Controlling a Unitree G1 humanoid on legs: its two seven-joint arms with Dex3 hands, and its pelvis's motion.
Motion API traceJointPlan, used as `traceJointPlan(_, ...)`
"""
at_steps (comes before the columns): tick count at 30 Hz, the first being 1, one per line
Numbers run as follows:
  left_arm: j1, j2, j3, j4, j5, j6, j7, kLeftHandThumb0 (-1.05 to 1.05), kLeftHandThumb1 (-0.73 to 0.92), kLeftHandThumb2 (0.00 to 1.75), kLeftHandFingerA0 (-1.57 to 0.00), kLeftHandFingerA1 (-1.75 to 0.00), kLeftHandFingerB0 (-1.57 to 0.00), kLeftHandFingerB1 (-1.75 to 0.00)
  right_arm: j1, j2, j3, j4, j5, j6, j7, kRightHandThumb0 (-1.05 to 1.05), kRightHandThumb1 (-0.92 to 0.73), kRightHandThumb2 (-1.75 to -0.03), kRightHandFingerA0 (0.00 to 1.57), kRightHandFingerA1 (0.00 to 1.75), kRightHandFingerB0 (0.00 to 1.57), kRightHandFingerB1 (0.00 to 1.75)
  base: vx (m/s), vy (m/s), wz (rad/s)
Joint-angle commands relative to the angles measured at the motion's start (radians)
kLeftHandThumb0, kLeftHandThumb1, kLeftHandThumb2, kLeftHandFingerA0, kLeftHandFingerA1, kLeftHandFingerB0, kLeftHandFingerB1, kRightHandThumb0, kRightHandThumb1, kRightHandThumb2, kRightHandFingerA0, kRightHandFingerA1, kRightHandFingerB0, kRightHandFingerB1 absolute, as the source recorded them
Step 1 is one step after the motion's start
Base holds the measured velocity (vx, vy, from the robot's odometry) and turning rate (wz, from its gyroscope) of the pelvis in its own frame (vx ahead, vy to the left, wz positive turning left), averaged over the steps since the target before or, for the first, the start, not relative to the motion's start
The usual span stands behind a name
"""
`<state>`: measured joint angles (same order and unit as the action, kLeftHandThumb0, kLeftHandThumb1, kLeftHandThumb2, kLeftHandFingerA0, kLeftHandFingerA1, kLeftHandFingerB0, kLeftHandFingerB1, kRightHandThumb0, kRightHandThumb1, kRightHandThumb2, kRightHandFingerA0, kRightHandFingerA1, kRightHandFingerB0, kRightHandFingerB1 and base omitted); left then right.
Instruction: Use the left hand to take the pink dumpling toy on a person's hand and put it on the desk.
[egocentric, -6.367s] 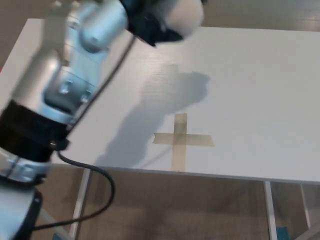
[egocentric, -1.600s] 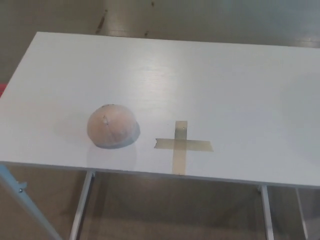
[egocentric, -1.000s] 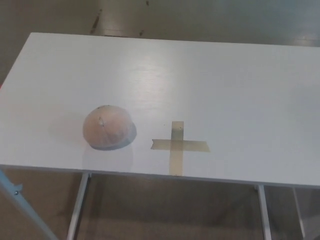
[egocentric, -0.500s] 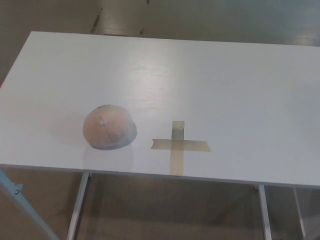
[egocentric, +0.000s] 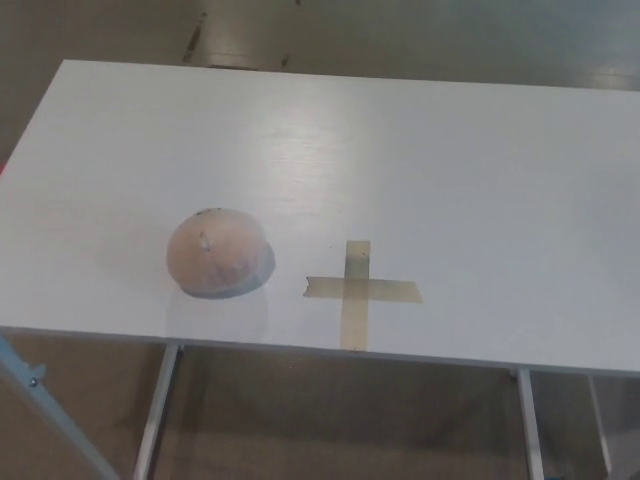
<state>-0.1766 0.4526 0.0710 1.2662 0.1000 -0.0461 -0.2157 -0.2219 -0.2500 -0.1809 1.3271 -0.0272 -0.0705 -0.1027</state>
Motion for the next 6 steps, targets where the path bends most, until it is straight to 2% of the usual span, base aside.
traceJointPlan(1, -0.013, 0.005, -0.003, 0.031, 0.015, -0.008, 0.067, -0.55, 0.61, 0.98, -0.38, -0.55, -0.21, -0.46, -0.001, 0.005, -0.009, 0.005, 0.004, -0.001, 0.003, -0.23, -0.70, -0.61, 0.66, 0.47, 0.53, 0.43, 0.00, 0.000, 0.00)
traceJointPlan(4, -0.013, 0.006, -0.013, 0.034, 0.023, -0.013, 0.068, -0.53, 0.61, 0.98, -0.39, -0.55, -0.21, -0.46, 0.002, 0.004, -0.009, 0.005, 0.003, -0.002, 0.003, -0.23, -0.70, -0.61, 0.66, 0.47, 0.54, 0.43, 0.00, 0.000, 0.00)
traceJointPlan(5, -0.010, 0.006, -0.016, 0.034, 0.024, -0.017, 0.066, -0.62, 0.75, 0.66, -0.41, -0.37, -0.32, -0.33, 0.006, 0.003, -0.010, 0.005, 0.002, -0.005, 0.002, -0.23, -0.70, -0.61, 0.65, 0.47, 0.54, 0.43, 0.00, 0.000, 0.00)
traceJointPlan(6, -0.008, 0.006, -0.018, 0.034, 0.025, -0.019, 0.065, -0.62, 0.75, 0.66, -0.41, -0.37, -0.32, -0.33, 0.009, 0.003, -0.010, 0.005, 0.001, -0.007, 0.002, -0.23, -0.70, -0.61, 0.65, 0.47, 0.54, 0.43, 0.00, 0.000, 0.00)
